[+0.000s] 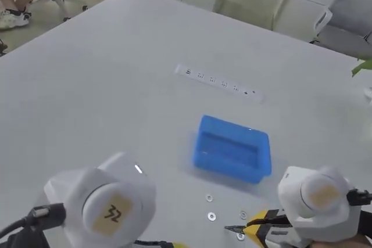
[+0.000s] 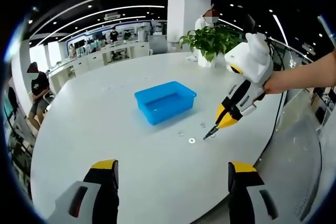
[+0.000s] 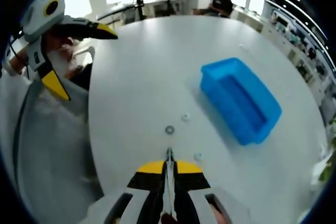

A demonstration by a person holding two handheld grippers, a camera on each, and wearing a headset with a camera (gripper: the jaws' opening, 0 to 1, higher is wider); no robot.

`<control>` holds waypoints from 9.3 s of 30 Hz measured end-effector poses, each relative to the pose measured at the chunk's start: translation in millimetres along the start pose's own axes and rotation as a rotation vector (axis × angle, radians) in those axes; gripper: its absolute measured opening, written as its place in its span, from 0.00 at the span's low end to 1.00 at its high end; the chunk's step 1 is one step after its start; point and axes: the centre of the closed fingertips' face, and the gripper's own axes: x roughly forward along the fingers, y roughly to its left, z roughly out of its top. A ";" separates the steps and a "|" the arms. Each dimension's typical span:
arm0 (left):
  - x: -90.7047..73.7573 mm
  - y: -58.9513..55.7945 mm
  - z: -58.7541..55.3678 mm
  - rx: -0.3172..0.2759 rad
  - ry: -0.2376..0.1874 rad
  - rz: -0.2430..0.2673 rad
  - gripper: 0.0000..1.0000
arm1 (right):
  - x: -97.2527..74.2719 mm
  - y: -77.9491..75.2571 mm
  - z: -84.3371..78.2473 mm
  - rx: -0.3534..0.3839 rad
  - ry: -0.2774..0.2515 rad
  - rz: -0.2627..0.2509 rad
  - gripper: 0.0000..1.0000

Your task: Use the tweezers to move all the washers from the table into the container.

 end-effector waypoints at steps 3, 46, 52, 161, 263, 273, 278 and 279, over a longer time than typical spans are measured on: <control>0.1 0.7 -1.6 -0.004 0.002 0.000 0.87 | -0.1 -2.1 0.1 0.005 0.008 0.009 0.01; -1.9 10.0 -4.6 -0.010 -0.001 0.016 0.82 | 9.3 -0.3 31.7 -0.094 0.095 0.045 0.01; -2.2 10.2 -4.3 -0.003 0.000 0.017 0.81 | 14.0 -2.1 42.4 -0.053 -0.034 -0.010 0.01; -10.2 4.0 -1.8 0.104 0.023 0.032 0.80 | 13.2 -14.2 63.4 0.225 -0.419 -0.196 0.03; -9.9 8.6 -5.5 0.096 0.027 0.042 0.84 | -4.3 -24.4 74.9 0.205 -0.405 -0.212 0.01; -7.8 4.8 -4.9 0.070 0.018 0.026 0.94 | -21.2 -27.3 91.1 0.211 -0.422 -0.192 0.01; -8.3 5.2 -3.4 0.050 0.004 0.022 0.98 | -30.9 -32.4 101.2 0.186 -0.435 -0.203 0.01; -8.5 5.2 -2.6 0.045 -0.002 0.021 0.99 | -32.3 -33.3 102.8 0.183 -0.438 -0.204 0.01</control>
